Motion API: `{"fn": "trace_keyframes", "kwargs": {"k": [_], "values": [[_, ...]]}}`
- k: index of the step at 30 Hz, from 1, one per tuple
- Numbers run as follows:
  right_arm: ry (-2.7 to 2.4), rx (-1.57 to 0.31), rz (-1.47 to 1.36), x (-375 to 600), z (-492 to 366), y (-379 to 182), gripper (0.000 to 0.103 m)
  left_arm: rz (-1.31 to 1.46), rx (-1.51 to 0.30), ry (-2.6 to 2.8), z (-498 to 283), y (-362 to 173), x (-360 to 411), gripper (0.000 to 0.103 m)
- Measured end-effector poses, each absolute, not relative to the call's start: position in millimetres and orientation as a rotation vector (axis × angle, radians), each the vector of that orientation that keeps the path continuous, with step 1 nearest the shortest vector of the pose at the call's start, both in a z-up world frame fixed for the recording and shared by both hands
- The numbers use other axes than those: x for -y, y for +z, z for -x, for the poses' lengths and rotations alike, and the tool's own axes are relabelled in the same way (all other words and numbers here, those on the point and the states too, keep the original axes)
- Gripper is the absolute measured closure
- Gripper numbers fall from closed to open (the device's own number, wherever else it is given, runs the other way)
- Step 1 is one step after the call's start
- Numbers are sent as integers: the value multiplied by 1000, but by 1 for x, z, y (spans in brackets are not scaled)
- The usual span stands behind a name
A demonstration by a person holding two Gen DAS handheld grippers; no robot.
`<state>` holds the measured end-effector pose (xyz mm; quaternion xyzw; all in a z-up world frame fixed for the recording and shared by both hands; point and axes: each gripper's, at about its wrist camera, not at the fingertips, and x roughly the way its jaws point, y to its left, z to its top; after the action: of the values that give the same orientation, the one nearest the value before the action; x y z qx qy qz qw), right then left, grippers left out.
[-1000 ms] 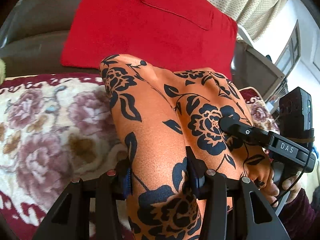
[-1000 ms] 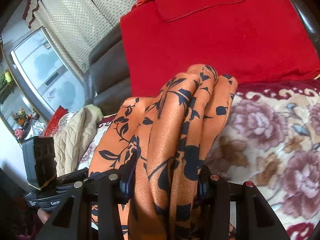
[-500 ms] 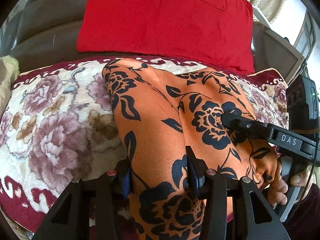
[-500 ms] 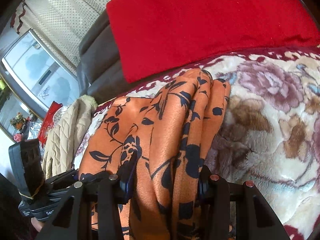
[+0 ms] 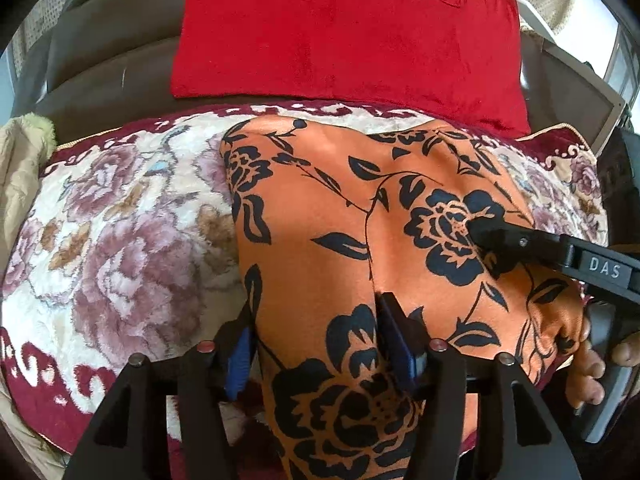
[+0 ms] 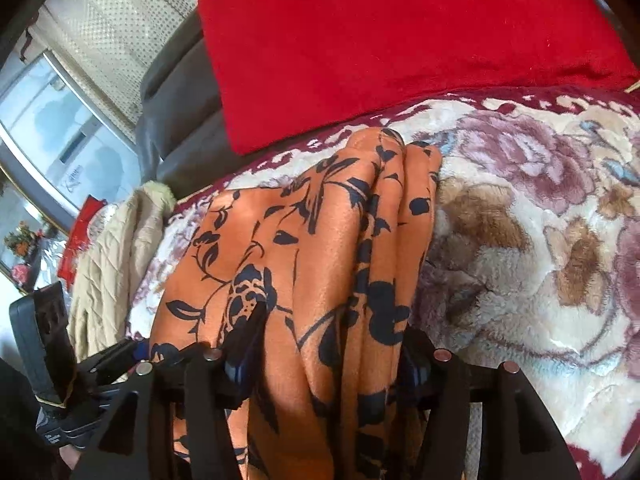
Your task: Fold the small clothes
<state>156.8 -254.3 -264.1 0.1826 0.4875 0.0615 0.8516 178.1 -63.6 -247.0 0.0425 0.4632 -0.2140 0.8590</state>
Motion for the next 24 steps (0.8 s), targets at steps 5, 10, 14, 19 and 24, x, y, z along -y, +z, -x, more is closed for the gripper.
{"fn": "trace_keyframes", "kwargs": {"k": [5,10,14,19,24], "values": [[99,-1062,-401,255,-154,-261,37,-136,-945,-429,-168,-244,60,35],[83,-1078,-388,254,-146,-254,37,-141,-937,-425,-159,-240,54,35],[68,-1085,-375,253,-137,-248,37,-147,-928,-413,-154,-237,52,33],[38,-1077,-317,251,-118,-239,37,-153,-913,-401,-145,-233,48,33],[-8,-1074,-210,245,-103,-242,38,-163,-911,-366,-144,-237,44,21]]}}
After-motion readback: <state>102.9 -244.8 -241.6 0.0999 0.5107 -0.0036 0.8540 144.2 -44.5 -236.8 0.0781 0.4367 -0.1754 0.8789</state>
